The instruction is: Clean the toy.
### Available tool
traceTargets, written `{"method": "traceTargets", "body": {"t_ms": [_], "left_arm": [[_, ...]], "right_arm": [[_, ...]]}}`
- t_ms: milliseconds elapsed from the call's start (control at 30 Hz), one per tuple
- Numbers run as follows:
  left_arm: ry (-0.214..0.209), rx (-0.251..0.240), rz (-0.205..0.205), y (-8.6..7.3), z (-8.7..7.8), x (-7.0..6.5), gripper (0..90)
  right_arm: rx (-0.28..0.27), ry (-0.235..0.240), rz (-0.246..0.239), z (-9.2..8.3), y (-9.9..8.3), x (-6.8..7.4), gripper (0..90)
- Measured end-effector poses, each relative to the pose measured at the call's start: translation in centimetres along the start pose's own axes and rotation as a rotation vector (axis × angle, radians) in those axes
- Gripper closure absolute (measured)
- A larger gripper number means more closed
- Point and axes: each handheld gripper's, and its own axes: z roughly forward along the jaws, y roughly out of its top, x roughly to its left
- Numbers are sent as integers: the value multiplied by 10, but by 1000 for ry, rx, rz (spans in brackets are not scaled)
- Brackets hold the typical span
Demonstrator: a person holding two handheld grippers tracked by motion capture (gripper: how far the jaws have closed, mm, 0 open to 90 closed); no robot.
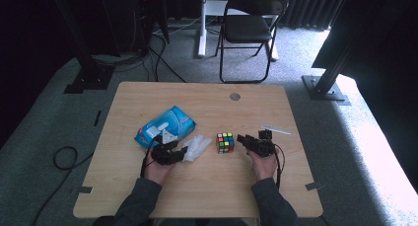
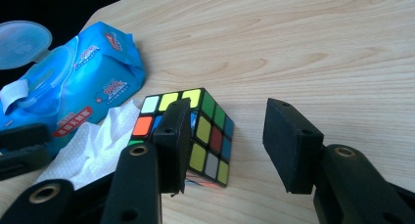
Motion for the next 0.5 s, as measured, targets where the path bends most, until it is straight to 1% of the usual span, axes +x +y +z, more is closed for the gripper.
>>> {"method": "traceTargets", "body": {"t_ms": [133, 267, 433, 500], "left_arm": [[9, -34, -19, -4, -15, 9, 506], [22, -77, -32, -8, -32, 19, 500], [28, -108, -71, -15, -44, 30, 496], [39, -118, -88, -18, -47, 34, 496]], "right_arm": [[-2, -13, -8, -5, 0, -4, 530], [-1, -31, -11, -12, -2, -12, 529], [-2, -36, -9, -17, -7, -22, 521], [-1, -51, -14, -18, -9, -24, 519]]}}
